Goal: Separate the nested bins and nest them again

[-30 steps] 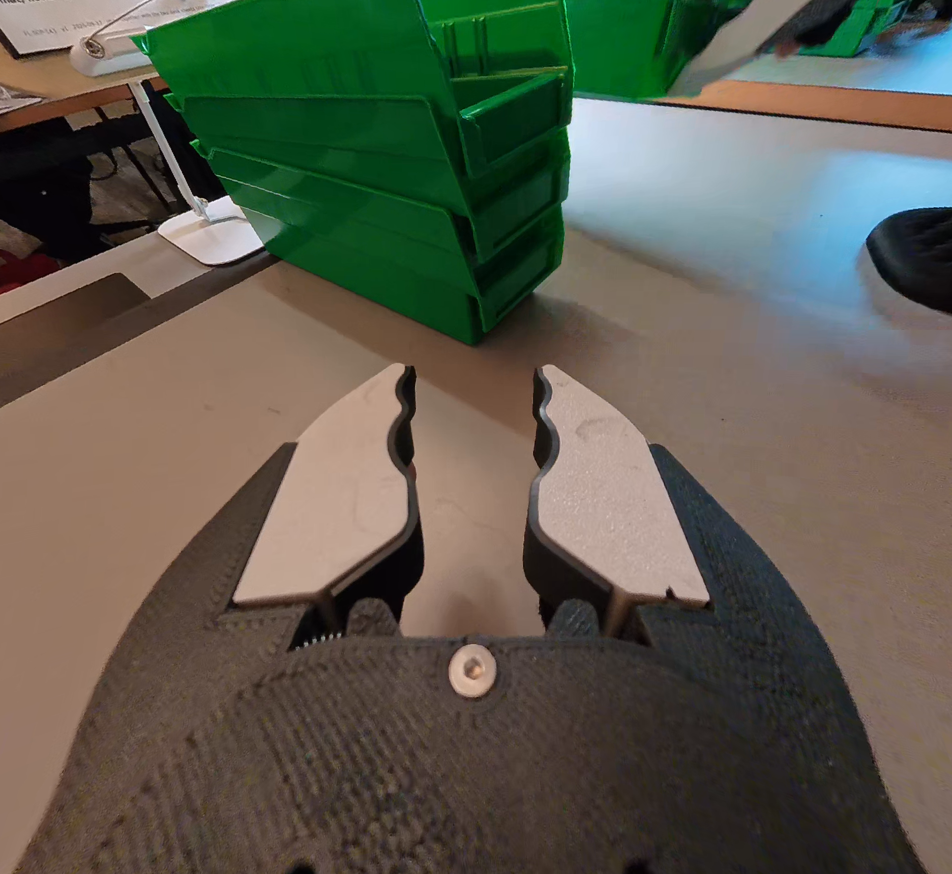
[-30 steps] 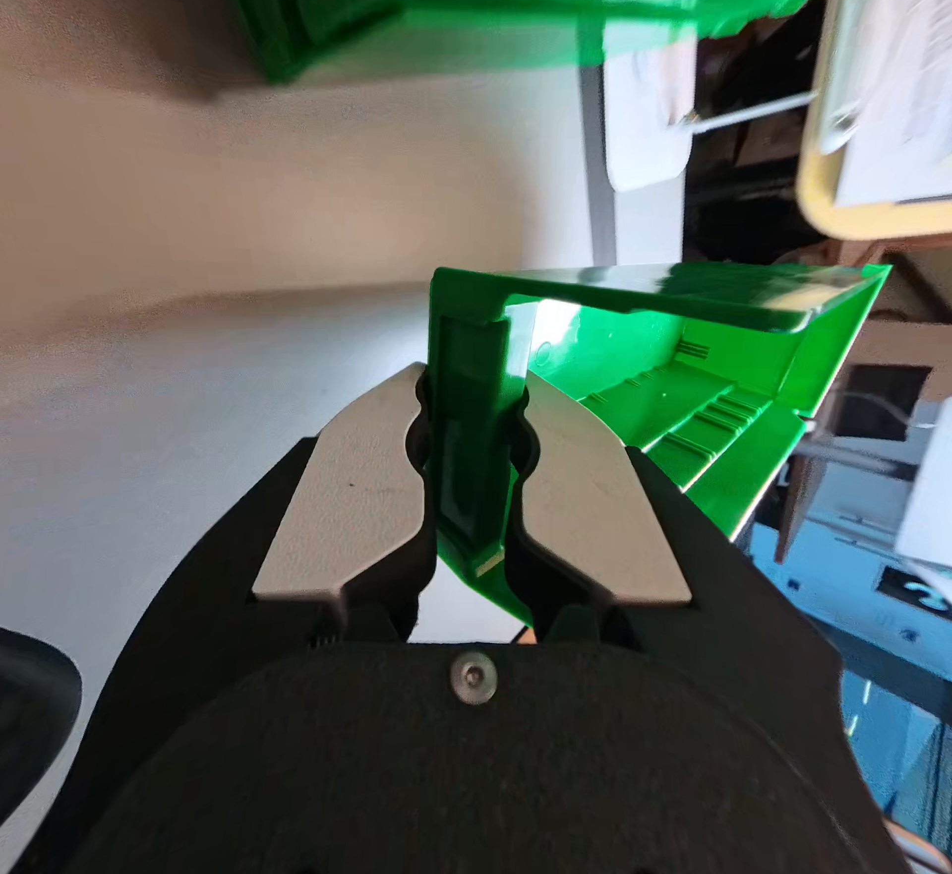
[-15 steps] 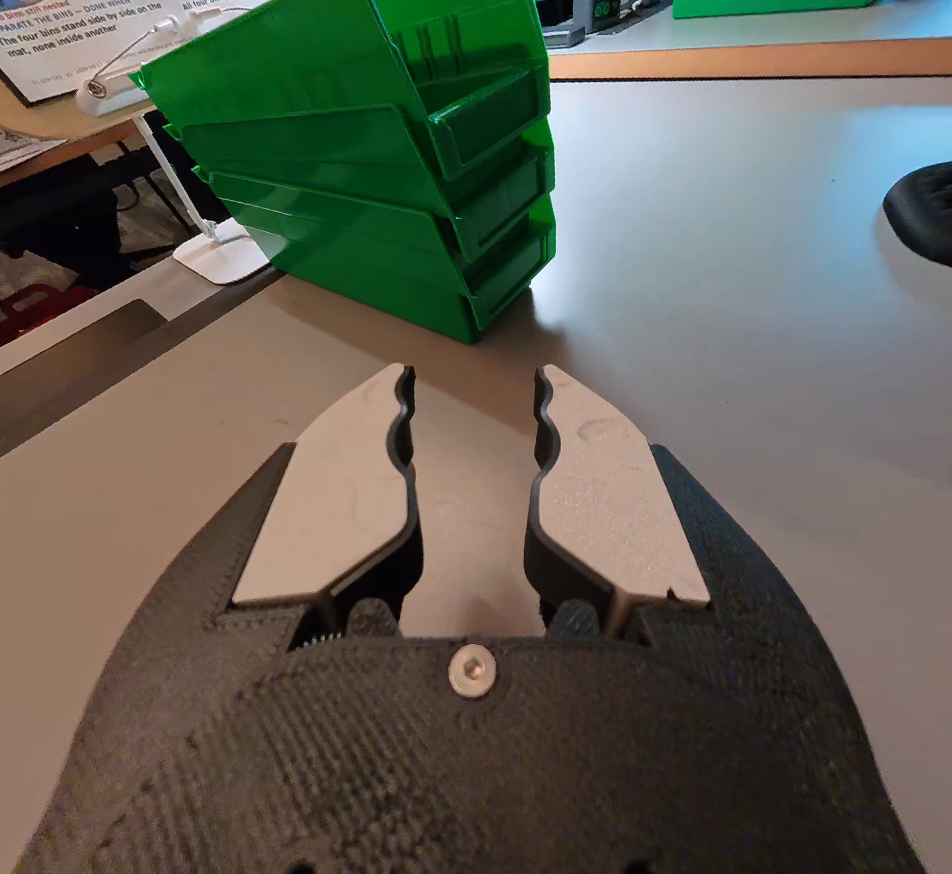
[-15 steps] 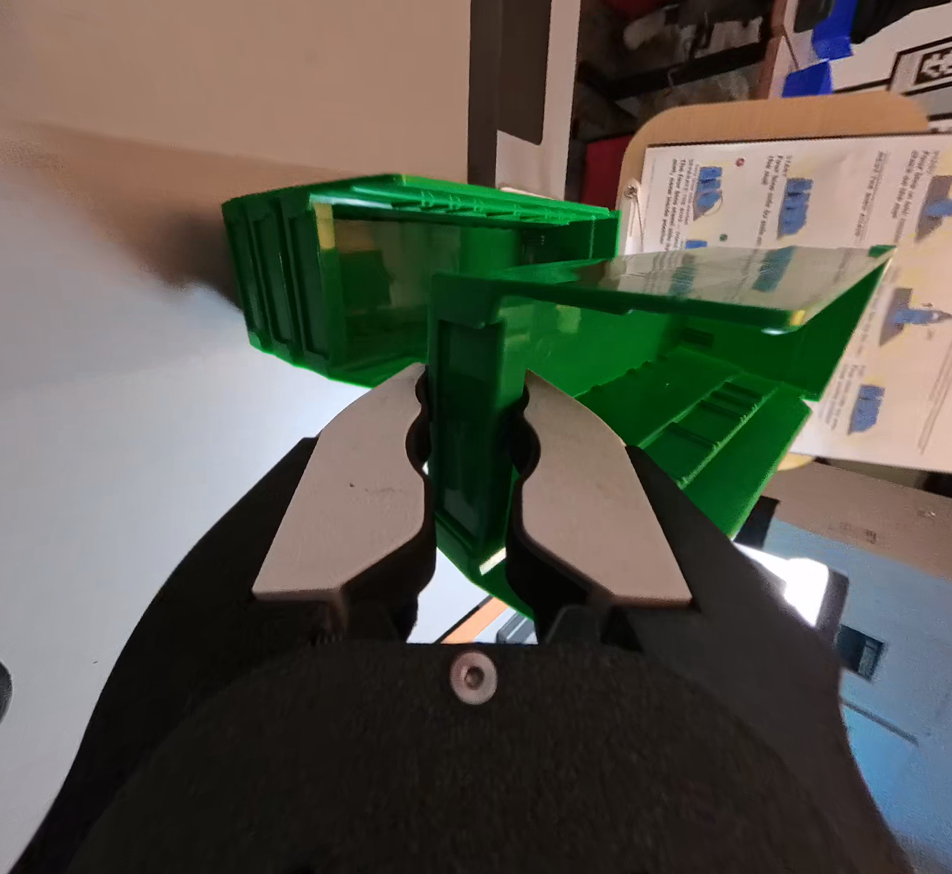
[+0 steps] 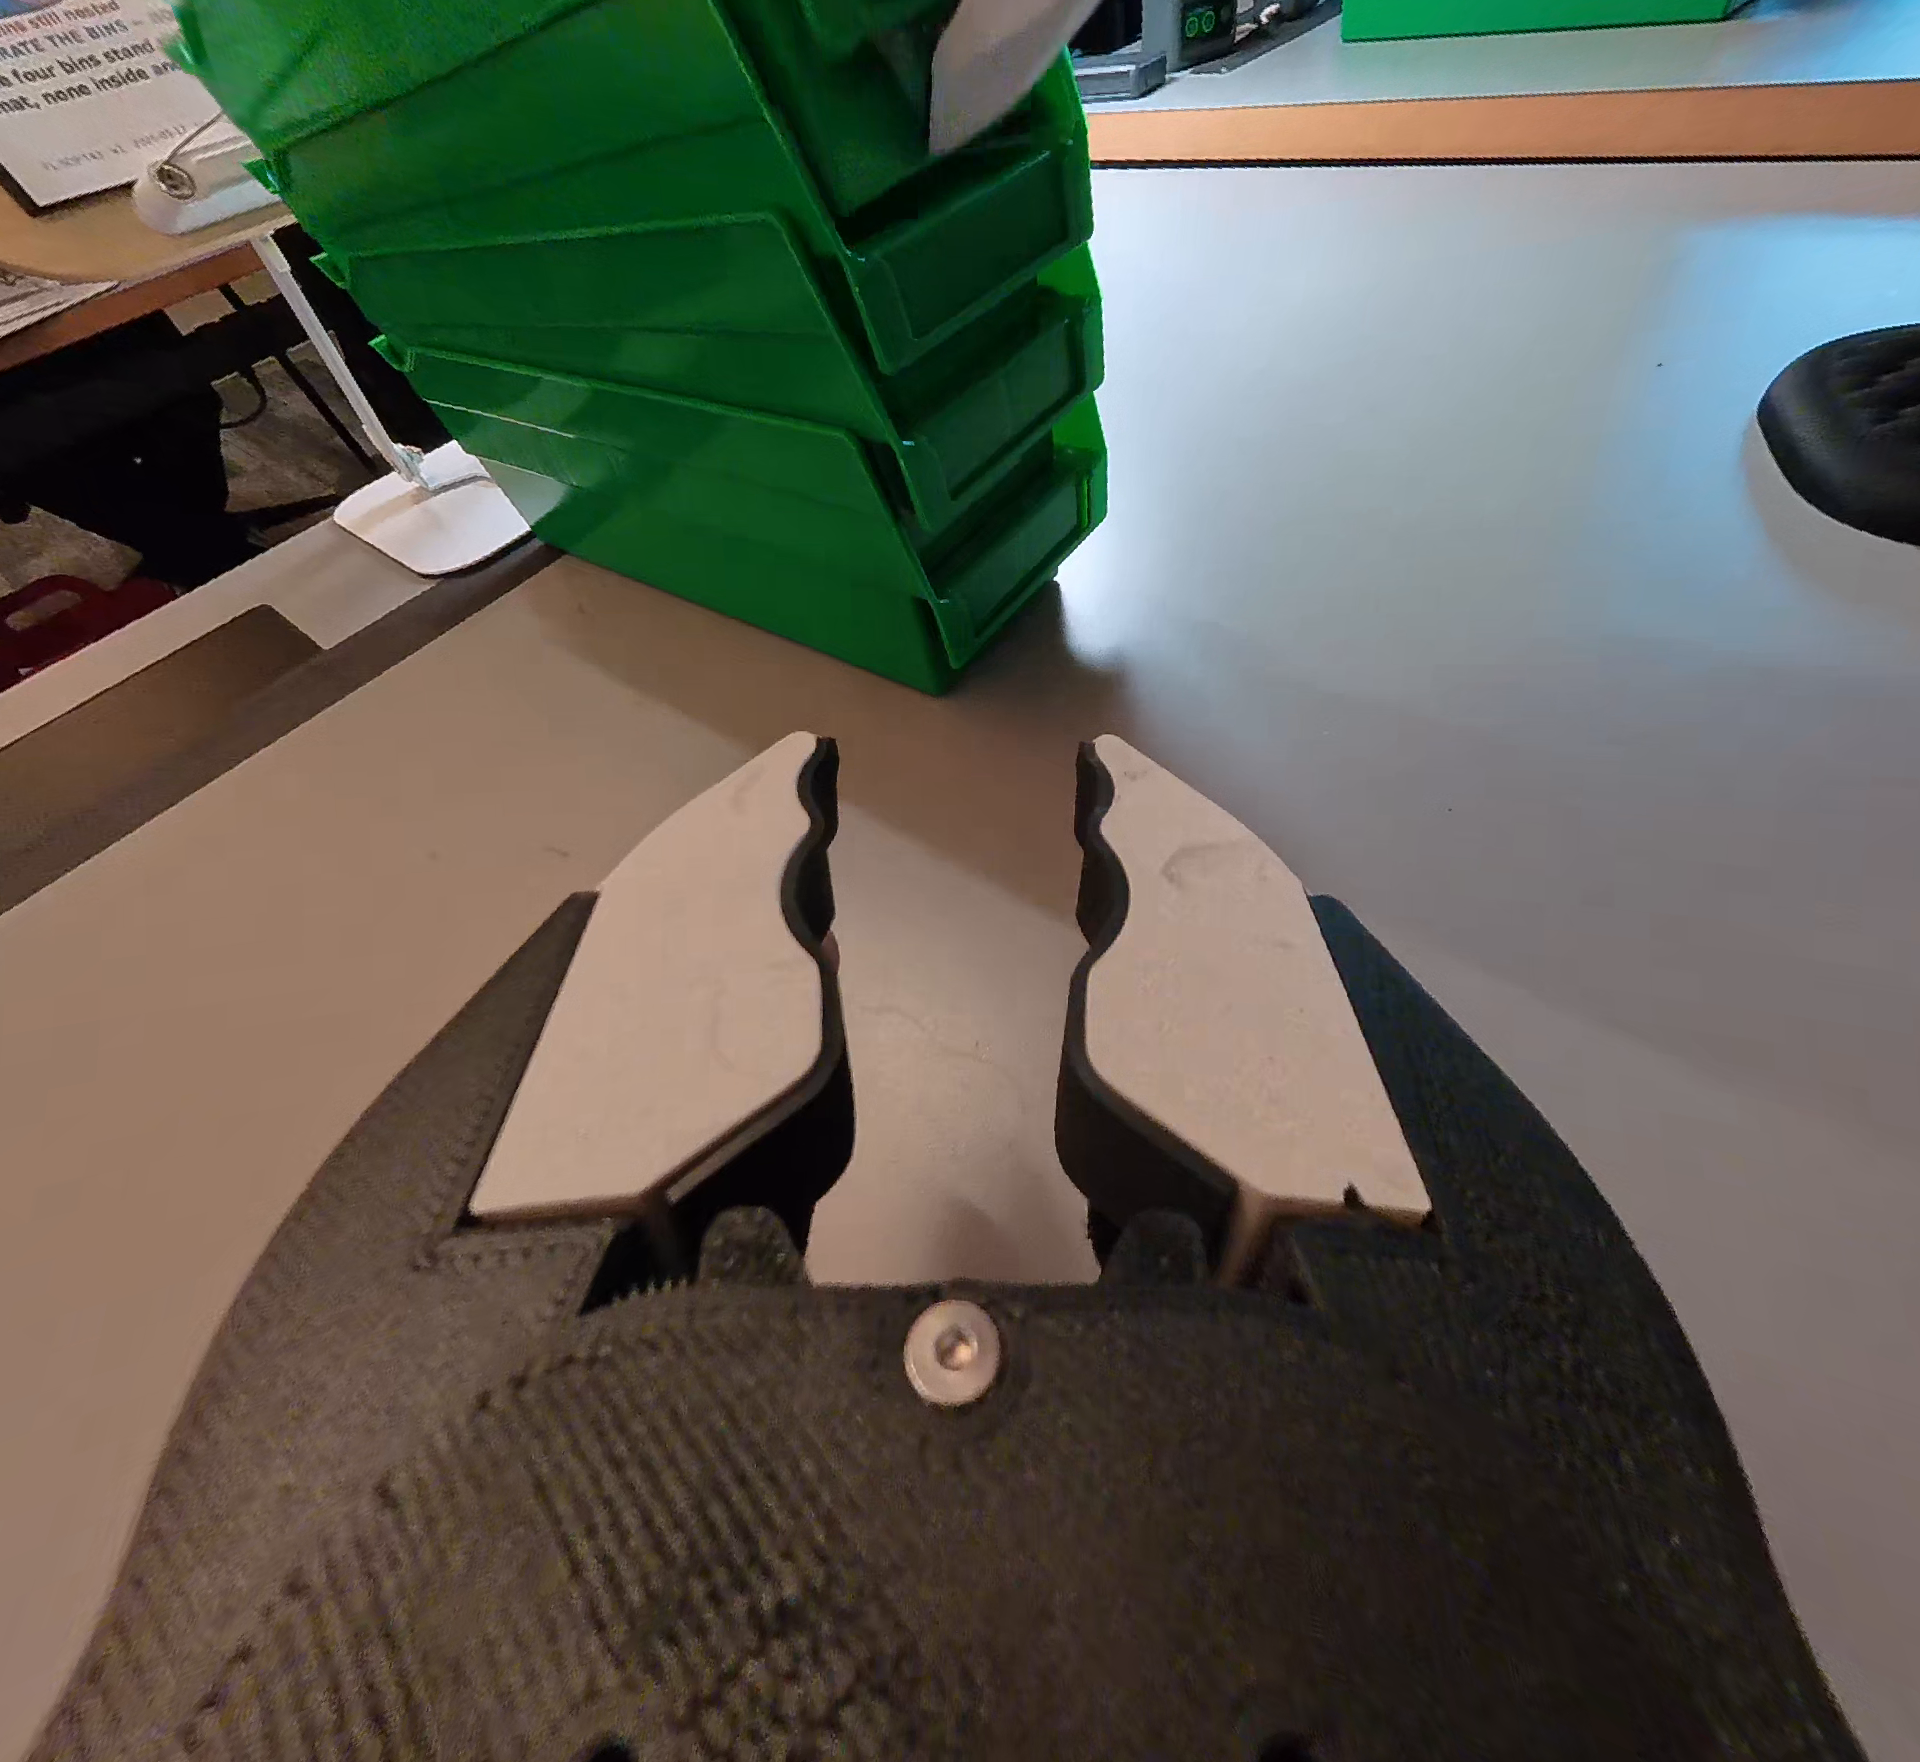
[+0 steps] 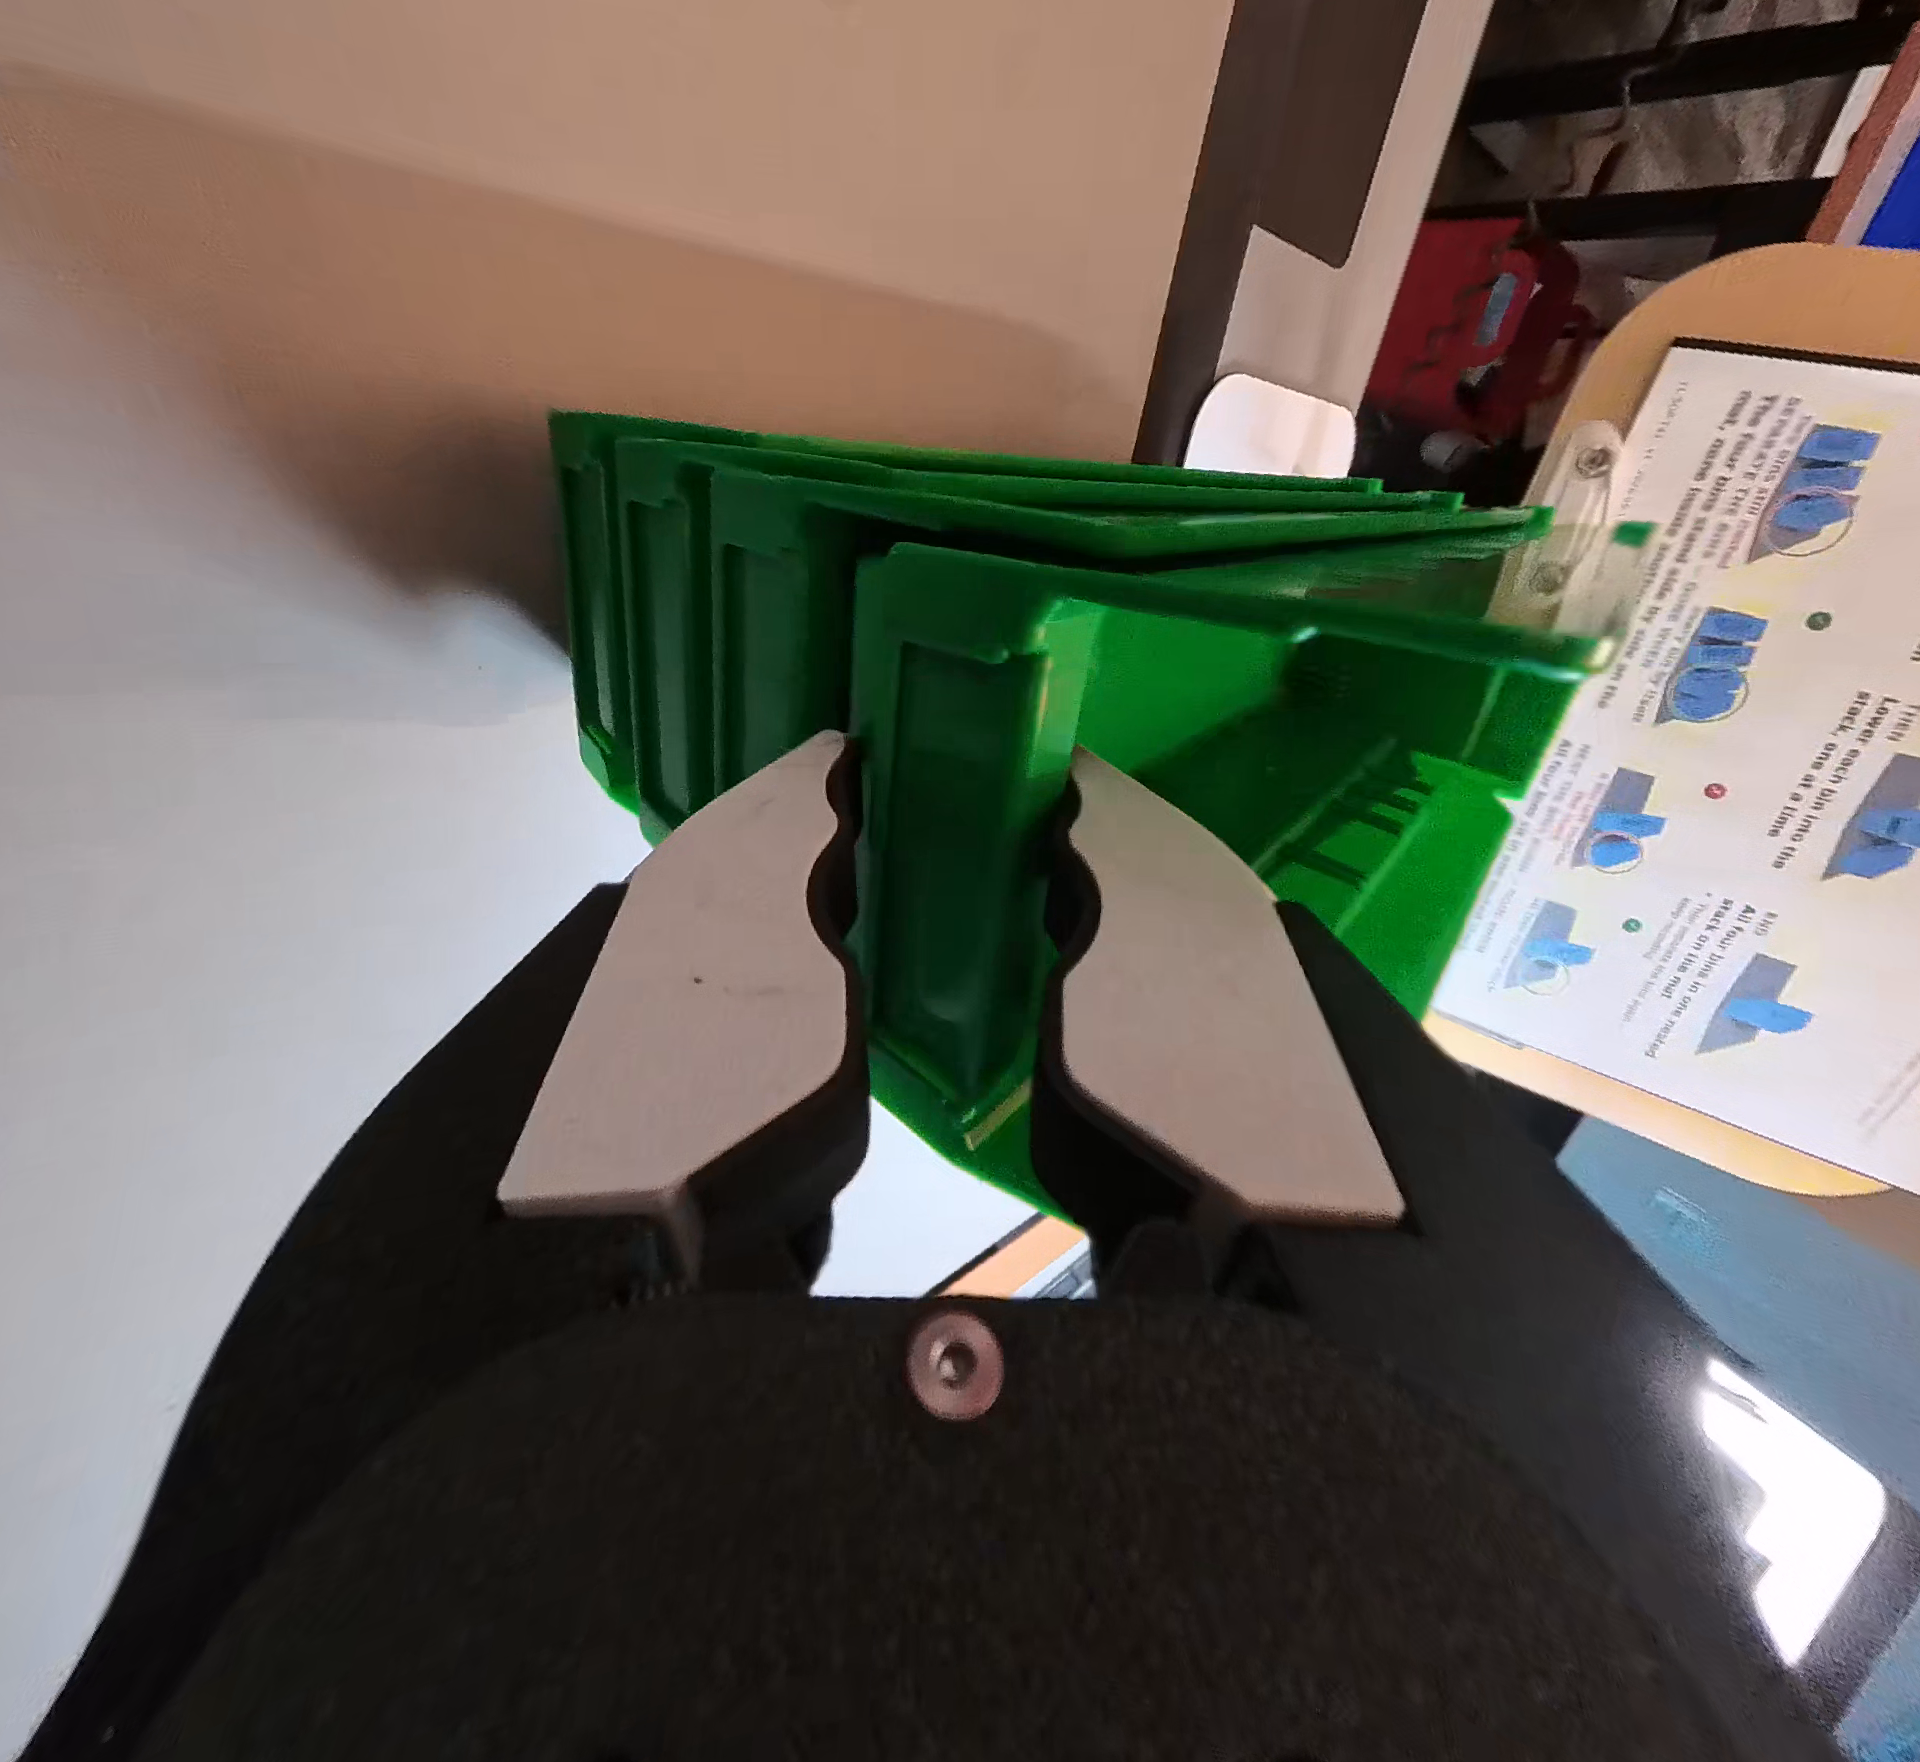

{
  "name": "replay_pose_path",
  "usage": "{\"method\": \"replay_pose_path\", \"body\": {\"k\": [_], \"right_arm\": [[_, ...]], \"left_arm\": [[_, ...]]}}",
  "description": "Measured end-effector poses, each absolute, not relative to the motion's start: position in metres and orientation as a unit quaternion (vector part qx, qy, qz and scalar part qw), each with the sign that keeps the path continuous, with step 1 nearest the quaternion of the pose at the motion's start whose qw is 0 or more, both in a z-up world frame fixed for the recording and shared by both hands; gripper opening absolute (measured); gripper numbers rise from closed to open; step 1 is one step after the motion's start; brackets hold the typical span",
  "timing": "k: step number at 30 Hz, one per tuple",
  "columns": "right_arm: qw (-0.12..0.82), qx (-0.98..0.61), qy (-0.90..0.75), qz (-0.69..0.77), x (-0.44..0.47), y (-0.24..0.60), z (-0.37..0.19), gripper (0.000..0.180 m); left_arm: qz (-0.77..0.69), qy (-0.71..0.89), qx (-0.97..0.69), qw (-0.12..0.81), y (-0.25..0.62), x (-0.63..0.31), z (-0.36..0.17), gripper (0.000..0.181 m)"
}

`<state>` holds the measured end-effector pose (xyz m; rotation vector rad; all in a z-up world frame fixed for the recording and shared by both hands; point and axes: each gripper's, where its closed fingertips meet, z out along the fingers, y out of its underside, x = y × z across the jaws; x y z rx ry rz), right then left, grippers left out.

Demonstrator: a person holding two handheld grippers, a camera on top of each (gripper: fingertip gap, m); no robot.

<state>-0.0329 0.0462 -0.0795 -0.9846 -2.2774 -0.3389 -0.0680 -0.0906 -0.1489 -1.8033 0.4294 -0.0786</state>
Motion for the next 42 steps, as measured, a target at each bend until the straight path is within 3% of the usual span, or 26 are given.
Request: {"method": "replay_pose_path", "body": {"k": [6,19,33,42], "right_arm": [[0.34,-0.366,-0.86,-0.106,-0.033,0.036,-0.071,0.042],[0.49,-0.442,-0.745,0.098,0.023,-0.001,-0.019,0.04],[0.499,-0.563,-0.614,0.237,0.095,0.019,-0.147,0.049],[0.529,-0.538,-0.587,0.294,0.091,0.015,-0.171,0.045]], "left_arm": [[-0.035,0.185,-0.779,0.598,-0.091,-0.068,-0.15,0.044],[-0.036,0.183,-0.779,0.599,-0.09,-0.068,-0.15,0.044],[-0.038,0.182,-0.787,0.588,-0.087,-0.067,-0.16,0.043],[-0.036,0.195,-0.789,0.581,-0.086,-0.065,-0.166,0.04]]}}
